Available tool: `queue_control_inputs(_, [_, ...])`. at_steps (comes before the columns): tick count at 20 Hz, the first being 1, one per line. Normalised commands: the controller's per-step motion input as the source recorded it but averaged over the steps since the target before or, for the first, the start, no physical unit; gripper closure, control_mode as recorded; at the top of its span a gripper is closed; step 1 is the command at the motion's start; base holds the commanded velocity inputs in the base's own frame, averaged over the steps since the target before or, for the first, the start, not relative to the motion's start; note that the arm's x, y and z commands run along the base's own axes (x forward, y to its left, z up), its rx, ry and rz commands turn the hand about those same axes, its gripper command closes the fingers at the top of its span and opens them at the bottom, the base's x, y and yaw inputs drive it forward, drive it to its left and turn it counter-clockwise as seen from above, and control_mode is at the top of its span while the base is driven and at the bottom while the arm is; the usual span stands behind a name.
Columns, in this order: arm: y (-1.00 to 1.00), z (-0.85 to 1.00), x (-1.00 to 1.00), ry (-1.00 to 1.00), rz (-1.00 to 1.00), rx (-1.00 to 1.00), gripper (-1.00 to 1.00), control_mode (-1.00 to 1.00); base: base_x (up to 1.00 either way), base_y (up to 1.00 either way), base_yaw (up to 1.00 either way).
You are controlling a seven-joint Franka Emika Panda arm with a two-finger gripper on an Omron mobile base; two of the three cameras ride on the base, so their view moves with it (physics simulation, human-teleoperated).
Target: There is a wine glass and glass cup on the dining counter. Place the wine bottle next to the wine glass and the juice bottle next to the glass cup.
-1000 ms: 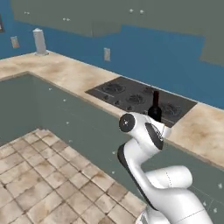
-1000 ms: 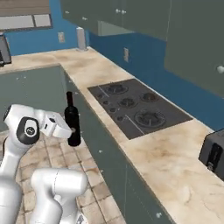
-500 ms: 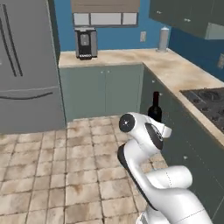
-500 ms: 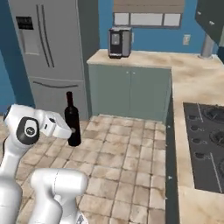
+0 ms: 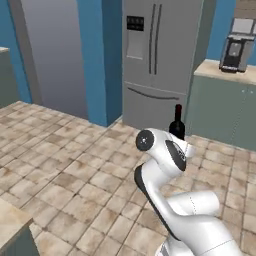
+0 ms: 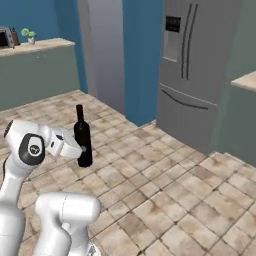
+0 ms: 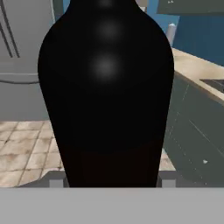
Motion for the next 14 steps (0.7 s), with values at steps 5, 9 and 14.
queue_control_inputs(5, [0.00,0.00,0.00,0.00,0.00,0.00,1.00,1.00,0.68,-0.01,0.49])
queue_control_inputs(9, [0.00,0.00,0.00,0.00,0.00,0.00,1.00,1.00,0.90,-0.02,0.22])
queue_control_inputs(14, [0.00,0.00,0.00,0.00,0.00,0.00,1.00,1.00,0.90,-0.02,0.22])
